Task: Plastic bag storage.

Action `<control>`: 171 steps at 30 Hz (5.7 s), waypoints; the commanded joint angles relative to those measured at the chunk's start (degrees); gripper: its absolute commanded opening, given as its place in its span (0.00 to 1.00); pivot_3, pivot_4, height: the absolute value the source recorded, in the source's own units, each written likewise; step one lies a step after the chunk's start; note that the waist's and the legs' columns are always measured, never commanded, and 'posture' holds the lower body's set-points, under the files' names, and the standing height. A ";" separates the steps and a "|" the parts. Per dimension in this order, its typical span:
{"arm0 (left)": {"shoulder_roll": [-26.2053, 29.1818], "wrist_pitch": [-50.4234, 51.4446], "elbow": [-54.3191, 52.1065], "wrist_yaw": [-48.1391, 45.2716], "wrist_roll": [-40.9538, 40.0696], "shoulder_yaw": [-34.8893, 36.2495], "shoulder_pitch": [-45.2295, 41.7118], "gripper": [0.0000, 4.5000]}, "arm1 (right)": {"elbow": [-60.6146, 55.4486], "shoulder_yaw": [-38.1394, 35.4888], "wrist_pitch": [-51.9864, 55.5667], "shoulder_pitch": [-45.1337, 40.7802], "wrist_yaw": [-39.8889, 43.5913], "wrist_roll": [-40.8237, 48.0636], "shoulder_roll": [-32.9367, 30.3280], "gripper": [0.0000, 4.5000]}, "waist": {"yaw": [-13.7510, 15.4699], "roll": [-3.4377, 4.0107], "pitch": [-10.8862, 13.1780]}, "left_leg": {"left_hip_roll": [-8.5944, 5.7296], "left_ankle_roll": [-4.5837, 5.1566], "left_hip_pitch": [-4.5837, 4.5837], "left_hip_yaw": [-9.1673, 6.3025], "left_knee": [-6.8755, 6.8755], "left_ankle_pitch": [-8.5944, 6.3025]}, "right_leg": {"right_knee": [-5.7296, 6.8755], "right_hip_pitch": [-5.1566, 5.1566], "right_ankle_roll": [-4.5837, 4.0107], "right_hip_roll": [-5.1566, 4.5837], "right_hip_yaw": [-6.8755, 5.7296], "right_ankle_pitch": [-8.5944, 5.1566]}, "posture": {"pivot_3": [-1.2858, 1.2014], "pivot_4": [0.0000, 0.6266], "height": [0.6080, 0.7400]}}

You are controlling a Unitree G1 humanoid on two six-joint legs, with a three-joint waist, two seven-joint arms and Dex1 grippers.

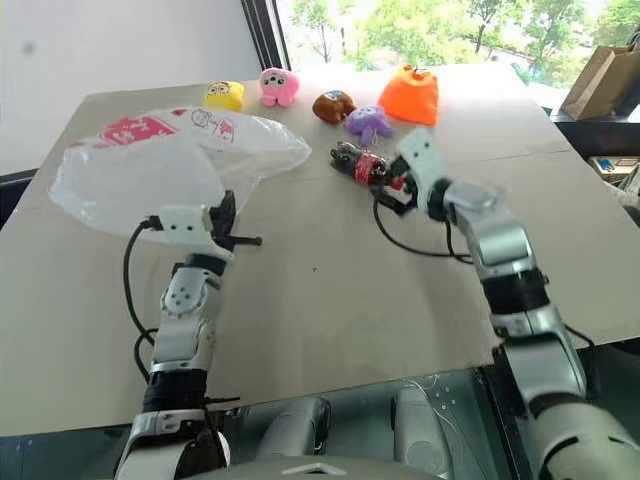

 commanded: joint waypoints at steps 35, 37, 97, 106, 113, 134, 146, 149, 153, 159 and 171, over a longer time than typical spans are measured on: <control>-6.48 2.07 -22.06 11.03 3.50 2.06 22.29 0.00 | 61.11 1.62 -32.31 -27.97 -1.20 -20.05 13.57 0.99 | -0.21 0.03 -0.05 | 0.03 -0.11 0.05 0.25 -0.13 0.04 | 0.04 -0.16 -0.03 0.04 0.29 -0.01 | 0.52 0.24 1.00; -6.28 2.33 -21.88 10.58 3.56 1.60 21.71 0.00 | 60.53 0.58 -32.78 -28.79 -1.76 -19.27 13.03 0.99 | -0.17 0.03 -0.05 | 0.03 -0.10 0.04 0.25 -0.13 0.04 | 0.04 -0.16 -0.03 0.04 0.29 -0.01 | 0.52 0.24 1.00; -5.89 0.55 -15.10 8.28 3.46 0.00 18.12 0.00 | 38.98 2.67 -14.68 -14.75 6.03 -13.48 15.80 0.79 | -0.23 0.01 -0.08 | 0.03 -0.11 0.10 0.29 -0.10 0.05 | 0.19 -0.19 -0.03 0.04 0.34 0.00 | 0.52 0.24 1.00; -5.16 1.23 -15.00 7.24 3.00 -0.41 15.81 0.00 | 30.64 -0.61 -11.69 -13.72 4.99 -9.95 12.97 0.68 | 0.02 0.02 -0.06 | 0.02 -0.11 0.04 0.27 -0.08 0.05 | 0.17 -0.20 -0.03 0.03 0.33 -0.01 | 0.52 0.24 1.00; -5.89 4.32 -11.29 3.99 1.79 -5.18 0.83 0.00 | 14.17 -3.48 -1.83 -7.37 4.51 -8.38 3.66 0.68 | 2.19 0.01 -0.03 | -0.10 -0.12 -0.28 0.01 0.04 0.06 | 0.04 -0.21 -0.02 -0.05 0.05 0.00 | 0.52 0.24 1.00; 5.40 12.74 -26.88 -23.63 -10.93 -16.80 9.85 0.00 | -13.05 13.55 6.35 2.56 23.91 -4.60 -8.89 0.68 | -0.28 0.09 0.01 | -0.02 0.14 -0.10 0.15 0.11 -0.07 | 0.00 -0.09 0.11 0.01 0.26 0.05 | 0.52 0.24 1.00; 6.92 12.43 -34.10 -21.83 -7.41 -19.78 19.02 0.00 | 20.04 13.46 -10.52 -15.76 10.00 -8.47 12.32 0.68 | 0.42 0.09 0.02 | -0.02 -0.11 -0.11 0.08 0.02 0.06 | -0.04 -0.15 0.09 0.02 0.21 0.05 | 0.52 0.24 1.00; 8.03 11.19 -34.75 -21.53 -6.78 -18.54 21.43 0.00 | 32.41 5.79 -14.68 -21.12 0.28 -5.09 17.64 0.68 | 0.62 0.09 0.03 | -0.05 -0.12 -0.16 0.09 -0.02 0.06 | -0.07 -0.19 0.08 -0.01 0.23 0.05 | 0.52 0.24 1.00; 7.66 9.81 -34.58 -20.09 -6.63 -16.41 22.67 0.00 | 40.86 -1.52 -17.52 -25.00 -6.89 -2.34 19.58 0.68 | 0.86 0.10 0.05 | -0.06 -0.13 -0.20 0.11 -0.08 0.06 | -0.10 -0.24 0.06 -0.01 0.24 0.05 | 0.52 0.24 1.00; 4.45 5.77 -31.12 -8.52 -5.55 -1.70 18.96 0.00 | 37.82 -5.48 -18.32 -24.30 -11.31 -2.56 16.97 0.68 | 0.63 0.11 0.06 | -0.05 -0.12 -0.20 0.15 -0.13 0.06 | -0.09 -0.26 0.06 0.00 0.25 0.05 | 0.52 0.24 1.00; 4.44 4.55 -32.30 -7.06 -5.12 3.09 22.57 0.00 | 0.64 -6.87 6.22 -10.87 -13.12 2.59 13.95 0.68 | 0.01 0.11 0.06 | -0.03 -0.10 -0.23 0.21 -0.12 0.05 | -0.08 -0.28 0.07 -0.02 0.30 0.05 | 0.52 0.24 1.00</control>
